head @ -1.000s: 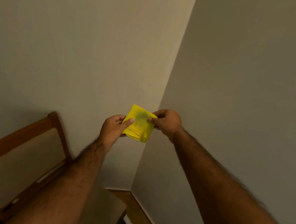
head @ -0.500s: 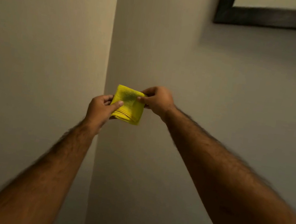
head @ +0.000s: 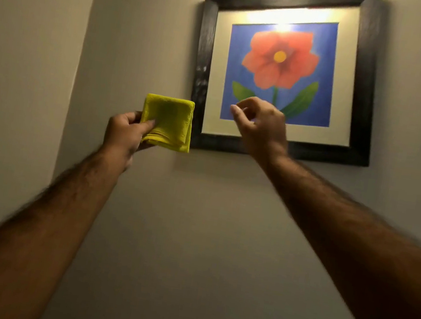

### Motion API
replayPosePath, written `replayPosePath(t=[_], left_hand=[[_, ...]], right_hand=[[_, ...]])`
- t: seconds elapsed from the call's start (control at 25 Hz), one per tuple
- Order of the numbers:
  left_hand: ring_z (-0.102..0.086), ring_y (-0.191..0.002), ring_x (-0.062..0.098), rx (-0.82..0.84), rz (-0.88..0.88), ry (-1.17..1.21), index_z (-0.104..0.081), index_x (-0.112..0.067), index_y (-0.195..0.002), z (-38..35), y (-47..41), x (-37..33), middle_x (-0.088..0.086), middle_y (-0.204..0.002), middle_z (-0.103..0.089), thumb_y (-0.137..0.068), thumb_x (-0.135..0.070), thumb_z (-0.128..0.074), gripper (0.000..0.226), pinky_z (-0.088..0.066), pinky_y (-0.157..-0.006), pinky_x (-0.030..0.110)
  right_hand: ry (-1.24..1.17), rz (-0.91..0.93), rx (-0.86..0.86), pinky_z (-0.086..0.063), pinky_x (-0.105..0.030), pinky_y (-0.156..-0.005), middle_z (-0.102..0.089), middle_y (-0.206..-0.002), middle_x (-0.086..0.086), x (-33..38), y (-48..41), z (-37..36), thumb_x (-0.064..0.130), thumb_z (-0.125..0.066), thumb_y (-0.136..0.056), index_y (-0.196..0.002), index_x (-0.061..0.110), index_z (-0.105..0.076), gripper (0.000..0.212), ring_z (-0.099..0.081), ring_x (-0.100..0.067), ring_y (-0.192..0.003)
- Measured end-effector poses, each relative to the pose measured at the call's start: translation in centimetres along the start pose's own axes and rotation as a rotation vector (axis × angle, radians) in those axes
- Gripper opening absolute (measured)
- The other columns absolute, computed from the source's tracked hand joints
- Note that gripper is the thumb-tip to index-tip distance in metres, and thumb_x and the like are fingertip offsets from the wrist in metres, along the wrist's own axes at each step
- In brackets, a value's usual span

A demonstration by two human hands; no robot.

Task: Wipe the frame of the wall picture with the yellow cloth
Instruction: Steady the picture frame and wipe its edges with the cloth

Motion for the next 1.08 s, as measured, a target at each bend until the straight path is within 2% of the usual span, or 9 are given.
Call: replayPosePath(t=[0.12,0.24,0.4,0.48,0.6,0.68,0.8,0.96,1.08], left_hand=[[-0.073,-0.081,0.022,-0.01,-0.077,0.025,-0.07,-0.014,-0.101,-3.9,-3.8,-3.7,0.007,-0.091,-0.074,-0.088,-0.017,-0.072,0.014,-0.061,-0.058,0.03],[-0.074,-0.09,0.029,-0.086,-0.169,-0.035,-0.072,-0.011,-0.103,-7.4,-6.9,-7.1,0.012,-0.1,-0.075,-0.084,-0.022,-0.075,0.022,-0.064,-0.074,0.043],[-0.071,-0.09,0.029,-0.294,-0.299,-0.293,-0.071,-0.007,-0.105,-9.5,-8.2,-9.6,0.015,-0.105,-0.075,-0.081,-0.029,-0.074,0.033,-0.062,-0.082,0.042],[-0.066,-0.103,0.033,-0.368,-0.417,-0.466,-0.061,-0.006,-0.112,-10.2,-7.4,-10.1,0.017,-0.116,-0.07,-0.08,-0.026,-0.075,0.04,-0.057,-0.086,0.042],[-0.053,-0.118,0.037,-0.483,-0.789,-0.873,-0.056,-0.012,-0.115,-11.9,-5.4,-11.3,0.015,-0.127,-0.057,-0.082,-0.017,-0.07,0.036,-0.047,-0.09,0.048],[-0.056,-0.117,0.038,-0.329,-1.016,-1.042,-0.066,-0.009,-0.114,-14.2,-5.0,-11.0,0.017,-0.125,-0.062,-0.089,-0.009,-0.055,0.027,-0.048,-0.093,0.048],[-0.056,-0.128,0.039,-0.136,-1.016,-1.017,-0.06,0.001,-0.133,-15.0,-5.3,-8.6,0.022,-0.14,-0.059,-0.099,-0.008,-0.045,0.038,-0.047,-0.107,0.046],[-0.025,-0.154,0.029,0.012,-0.939,-0.955,-0.032,-0.001,-0.153,-14.3,-3.6,-3.8,0.016,-0.164,-0.029,-0.103,-0.043,-0.036,0.066,-0.022,-0.126,0.039],[-0.017,-0.156,0.026,0.023,-0.92,-0.908,-0.024,-0.004,-0.156,-12.6,-0.1,-0.2,0.013,-0.167,-0.021,-0.099,-0.062,-0.024,0.082,-0.021,-0.126,0.04]], right_hand=[[0.255,0.141,-0.129,-0.042,-0.034,-0.101,-0.067,-0.12,-0.014,-2.9,-3.3,6.9,0.036,-0.061,-0.093,-0.115,0.008,-0.069,0.036,-0.06,-0.031,-0.119],[0.515,0.144,-0.176,-0.031,-0.042,-0.121,-0.049,-0.152,-0.019,-7.1,-6.3,12.5,0.039,-0.057,-0.095,-0.138,0.004,-0.056,0.056,-0.037,-0.035,-0.148],[0.698,0.069,-0.11,-0.021,-0.045,-0.126,-0.022,-0.17,-0.012,-11.8,-8.5,16.3,0.054,-0.044,-0.1,-0.158,0.008,-0.03,0.076,-0.014,-0.028,-0.159],[0.734,0.031,-0.008,-0.016,-0.043,-0.128,-0.013,-0.172,-0.009,-13.6,-8.5,15.6,0.067,-0.033,-0.097,-0.161,0.01,-0.021,0.086,-0.008,-0.024,-0.16],[0.693,-0.012,0.049,-0.01,-0.04,-0.13,-0.001,-0.173,-0.006,-15.4,-7.5,13.2,0.079,-0.023,-0.088,-0.162,0.009,-0.011,0.103,-0.001,-0.02,-0.161],[0.671,-0.016,0.009,-0.007,-0.038,-0.13,0.006,-0.173,-0.006,-16.0,-6.9,12.1,0.082,-0.023,-0.087,-0.163,0.009,-0.005,0.107,0.004,-0.018,-0.161],[0.691,-0.001,-0.058,-0.002,-0.037,-0.129,0.009,-0.173,-0.008,-16.4,-6.5,11.5,0.084,-0.019,-0.087,-0.162,0.007,-0.001,0.108,0.008,-0.02,-0.16],[0.734,0.03,-0.104,-0.003,-0.038,-0.13,0.006,-0.173,-0.01,-17.0,-6.4,10.8,0.082,-0.018,-0.088,-0.162,0.006,-0.002,0.107,0.005,-0.022,-0.161],[0.733,0.044,-0.125,-0.004,-0.038,-0.129,0.004,-0.173,-0.011,-17.1,-6.5,11.0,0.082,-0.019,-0.089,-0.162,0.005,-0.003,0.107,0.003,-0.022,-0.161]])
Point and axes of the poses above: each hand's wrist, its own y-axis away from the middle knuckle, its own z-axis out of the back of the hand, x = y × z, the point moved 7 cm from there along -y, towards the middle knuckle
